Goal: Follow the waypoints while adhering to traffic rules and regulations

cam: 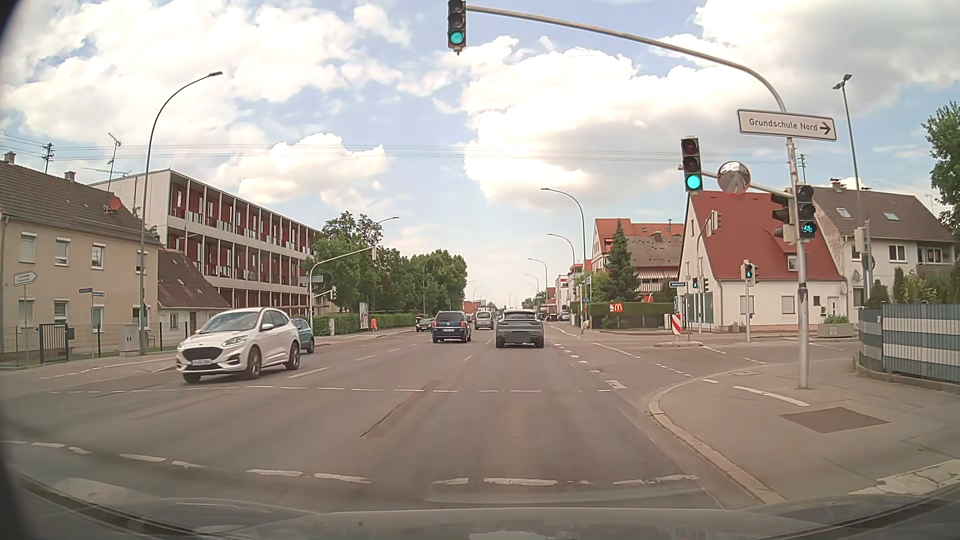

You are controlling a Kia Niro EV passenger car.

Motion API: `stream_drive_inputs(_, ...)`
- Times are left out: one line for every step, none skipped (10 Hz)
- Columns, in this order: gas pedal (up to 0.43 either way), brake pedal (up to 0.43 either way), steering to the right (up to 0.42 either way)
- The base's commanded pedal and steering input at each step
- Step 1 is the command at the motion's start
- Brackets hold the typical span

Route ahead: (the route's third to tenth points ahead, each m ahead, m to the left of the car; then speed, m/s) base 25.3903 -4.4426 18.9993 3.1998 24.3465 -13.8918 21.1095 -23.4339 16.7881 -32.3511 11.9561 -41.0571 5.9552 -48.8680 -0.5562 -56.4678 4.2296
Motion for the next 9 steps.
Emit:
stream_drive_inputs(0.0,0.018,0.021)
stream_drive_inputs(0.0,0.018,0.024)
stream_drive_inputs(0.0,0.018,0.024)
stream_drive_inputs(0.0,0.018,0.025)
stream_drive_inputs(0.0,0.018,0.025)
stream_drive_inputs(0.0,0.018,0.026)
stream_drive_inputs(0.0,0.018,0.029)
stream_drive_inputs(0.008,0.018,0.038)
stream_drive_inputs(0.02,0.018,0.045)
